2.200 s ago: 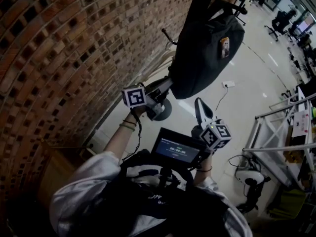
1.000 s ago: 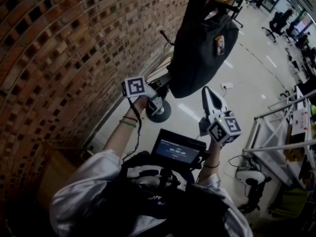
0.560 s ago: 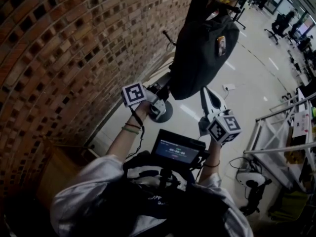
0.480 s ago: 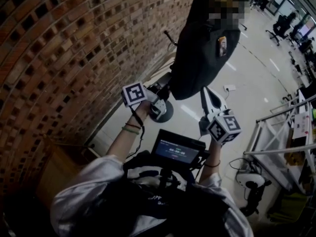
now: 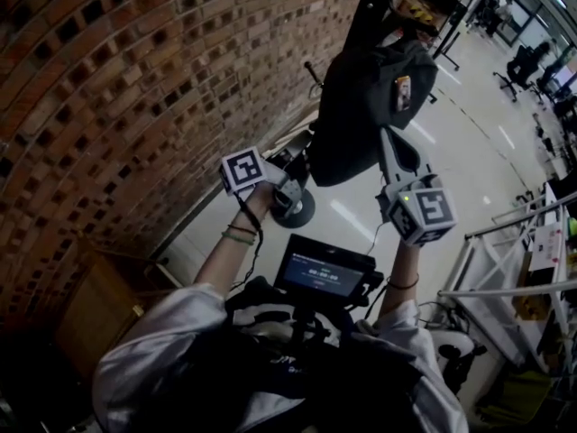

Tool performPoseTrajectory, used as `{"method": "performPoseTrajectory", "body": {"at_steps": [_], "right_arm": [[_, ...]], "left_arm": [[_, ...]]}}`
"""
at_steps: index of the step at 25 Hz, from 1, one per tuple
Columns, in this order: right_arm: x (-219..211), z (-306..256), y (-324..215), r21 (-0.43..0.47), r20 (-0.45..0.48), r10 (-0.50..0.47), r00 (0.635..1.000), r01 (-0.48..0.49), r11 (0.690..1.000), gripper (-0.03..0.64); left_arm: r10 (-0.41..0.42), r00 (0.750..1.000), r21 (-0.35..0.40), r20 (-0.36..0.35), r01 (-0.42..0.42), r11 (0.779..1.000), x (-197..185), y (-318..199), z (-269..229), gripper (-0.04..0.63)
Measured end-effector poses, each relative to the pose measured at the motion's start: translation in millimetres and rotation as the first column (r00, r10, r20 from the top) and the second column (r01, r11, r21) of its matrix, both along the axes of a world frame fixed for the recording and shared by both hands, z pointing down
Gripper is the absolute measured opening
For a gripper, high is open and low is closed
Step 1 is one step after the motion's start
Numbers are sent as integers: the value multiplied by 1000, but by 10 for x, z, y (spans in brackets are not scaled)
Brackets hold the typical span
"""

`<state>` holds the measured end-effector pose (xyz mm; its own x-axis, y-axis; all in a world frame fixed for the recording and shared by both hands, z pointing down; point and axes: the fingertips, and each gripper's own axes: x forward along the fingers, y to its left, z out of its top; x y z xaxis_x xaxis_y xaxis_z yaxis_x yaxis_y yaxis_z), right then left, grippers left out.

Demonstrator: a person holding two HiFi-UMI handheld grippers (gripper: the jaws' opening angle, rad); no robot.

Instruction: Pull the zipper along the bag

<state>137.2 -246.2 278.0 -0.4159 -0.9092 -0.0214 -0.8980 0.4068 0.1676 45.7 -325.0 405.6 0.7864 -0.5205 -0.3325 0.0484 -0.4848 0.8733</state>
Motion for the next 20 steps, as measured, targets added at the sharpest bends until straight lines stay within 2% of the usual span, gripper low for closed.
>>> {"method": "performPoseTrajectory", "body": {"at_steps": [2,5,9,11,16,20], "right_arm": [[-1,-148,-59,36,-26,-14,1000,15,999,11],[-90,-365,-127,51,-52,-42,998,44,998,54],[-150,-553,-250,84,-86,-62,994,70,994,66],[-231,-625,-284,64,-106,-68,992,75,995,89],[-277,-672,-392,60,-141,-60,988,69,996,89],[-264,-669,-428,45,-152,-50,987,57,997,100]], "left_arm": [[-11,1000,-10,-16,11,1000,-8,0,-25,14],[-22,1000,-10,-20,22,1000,-7,0,-66,14],[-38,999,-4,3,38,999,-14,-9,-107,14],[-39,999,6,3,39,999,-6,-8,-155,15],[-41,999,21,-9,41,999,-8,-2,-232,14],[-63,996,64,68,59,996,-10,12,-256,14]]}}
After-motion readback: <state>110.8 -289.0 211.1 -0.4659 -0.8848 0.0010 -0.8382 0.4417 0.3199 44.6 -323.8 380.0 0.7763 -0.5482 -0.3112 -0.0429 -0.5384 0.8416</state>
